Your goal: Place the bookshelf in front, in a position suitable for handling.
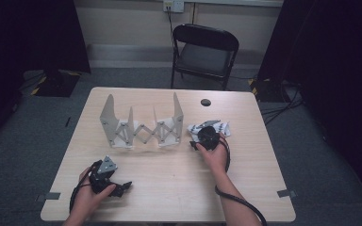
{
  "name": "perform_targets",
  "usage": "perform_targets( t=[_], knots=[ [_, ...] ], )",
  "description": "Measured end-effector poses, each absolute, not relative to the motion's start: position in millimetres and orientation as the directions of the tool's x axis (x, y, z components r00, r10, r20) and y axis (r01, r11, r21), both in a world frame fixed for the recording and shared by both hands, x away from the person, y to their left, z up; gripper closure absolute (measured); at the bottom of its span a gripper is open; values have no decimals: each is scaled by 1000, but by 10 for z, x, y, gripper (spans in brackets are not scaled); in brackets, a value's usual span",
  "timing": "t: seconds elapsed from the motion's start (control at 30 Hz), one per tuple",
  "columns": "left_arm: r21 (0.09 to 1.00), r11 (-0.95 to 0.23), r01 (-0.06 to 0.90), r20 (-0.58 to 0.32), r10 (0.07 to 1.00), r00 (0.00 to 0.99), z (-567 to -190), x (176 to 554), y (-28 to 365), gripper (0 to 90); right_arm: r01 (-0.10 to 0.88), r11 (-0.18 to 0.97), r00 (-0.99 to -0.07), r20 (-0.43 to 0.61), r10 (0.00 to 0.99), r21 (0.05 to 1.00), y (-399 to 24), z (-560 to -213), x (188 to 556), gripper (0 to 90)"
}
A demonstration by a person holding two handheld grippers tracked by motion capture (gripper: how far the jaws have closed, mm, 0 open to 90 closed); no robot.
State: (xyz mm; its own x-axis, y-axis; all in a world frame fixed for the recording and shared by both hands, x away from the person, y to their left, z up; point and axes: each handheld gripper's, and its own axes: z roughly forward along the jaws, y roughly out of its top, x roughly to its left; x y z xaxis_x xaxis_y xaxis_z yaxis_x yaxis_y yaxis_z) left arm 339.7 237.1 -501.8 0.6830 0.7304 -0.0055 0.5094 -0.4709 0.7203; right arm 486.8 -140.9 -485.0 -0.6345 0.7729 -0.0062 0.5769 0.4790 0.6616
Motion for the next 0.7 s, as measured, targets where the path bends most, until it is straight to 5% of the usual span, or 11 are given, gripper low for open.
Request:
perform_targets(
  t=[0.7],
  knots=[
    [719,-472,510,-2,732,681,-5018,3399,2368,19,604,415,-610,59,790,681,-1805,-4689,4378,314]
  ],
)
